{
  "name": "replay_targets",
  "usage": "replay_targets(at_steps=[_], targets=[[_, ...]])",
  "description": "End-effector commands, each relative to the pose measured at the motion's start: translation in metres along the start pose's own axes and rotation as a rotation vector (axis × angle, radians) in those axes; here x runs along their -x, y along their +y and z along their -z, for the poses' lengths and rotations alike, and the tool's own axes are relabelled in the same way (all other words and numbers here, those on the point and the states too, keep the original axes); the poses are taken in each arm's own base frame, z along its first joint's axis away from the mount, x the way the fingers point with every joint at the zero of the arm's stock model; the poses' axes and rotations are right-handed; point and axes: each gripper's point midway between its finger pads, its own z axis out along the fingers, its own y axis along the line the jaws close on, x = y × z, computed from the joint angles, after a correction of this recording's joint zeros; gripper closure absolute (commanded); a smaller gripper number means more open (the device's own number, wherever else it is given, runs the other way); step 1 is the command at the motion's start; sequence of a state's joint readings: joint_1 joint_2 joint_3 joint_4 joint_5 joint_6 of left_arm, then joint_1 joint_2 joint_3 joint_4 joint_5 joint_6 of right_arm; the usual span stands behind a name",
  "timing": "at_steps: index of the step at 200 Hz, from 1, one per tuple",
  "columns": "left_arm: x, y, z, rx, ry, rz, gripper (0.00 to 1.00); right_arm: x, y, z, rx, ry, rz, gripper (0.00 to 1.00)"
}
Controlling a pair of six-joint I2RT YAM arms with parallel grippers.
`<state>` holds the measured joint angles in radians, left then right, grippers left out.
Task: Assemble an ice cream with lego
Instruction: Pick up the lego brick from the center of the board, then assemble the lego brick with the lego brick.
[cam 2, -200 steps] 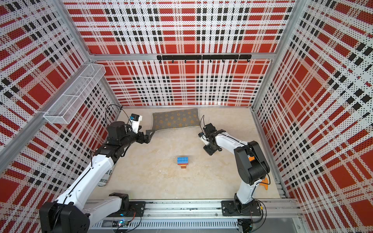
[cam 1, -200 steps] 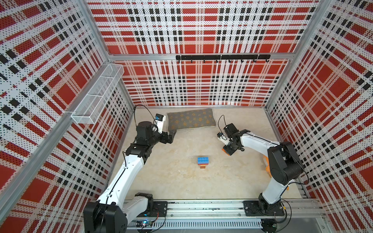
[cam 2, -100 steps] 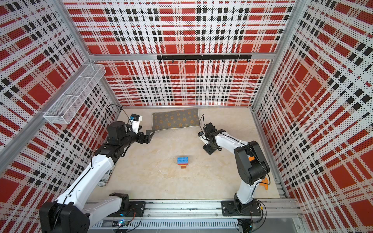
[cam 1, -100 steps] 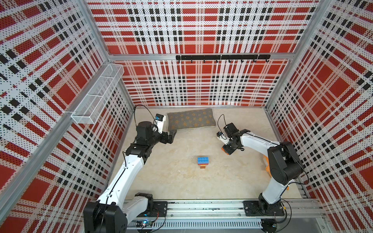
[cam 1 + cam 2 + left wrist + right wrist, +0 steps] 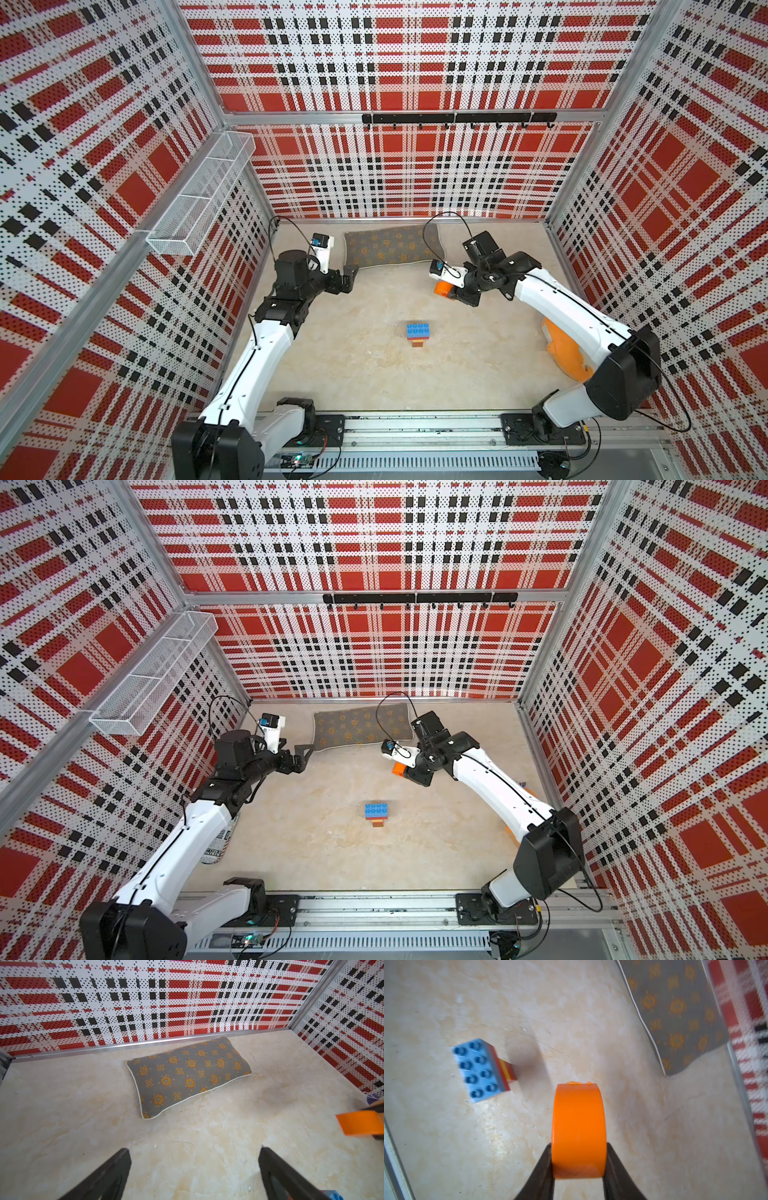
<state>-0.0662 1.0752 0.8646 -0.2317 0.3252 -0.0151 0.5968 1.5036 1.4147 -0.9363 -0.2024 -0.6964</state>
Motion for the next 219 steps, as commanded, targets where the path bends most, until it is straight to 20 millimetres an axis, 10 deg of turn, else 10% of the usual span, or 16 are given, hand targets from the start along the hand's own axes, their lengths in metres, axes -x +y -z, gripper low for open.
replay_targets(at_steps=[1, 80, 219], targets=[[0.019, 0.012, 0.012, 0.038, -0.067, 0.032, 0.01, -0.003, 0.042, 0.005, 0.161, 0.08, 0.16, 0.94], [0.023, 0.017, 0.018, 0.047, -0.08, 0.034, 0.01, 0.023, 0.089, -0.011, 0.225, 0.212, 0.334, 0.93], [0.02, 0.028, 0.017, 0.094, -0.07, 0.044, 0.01, 0.034, 0.09, -0.05, 0.224, 0.204, 0.329, 0.9]])
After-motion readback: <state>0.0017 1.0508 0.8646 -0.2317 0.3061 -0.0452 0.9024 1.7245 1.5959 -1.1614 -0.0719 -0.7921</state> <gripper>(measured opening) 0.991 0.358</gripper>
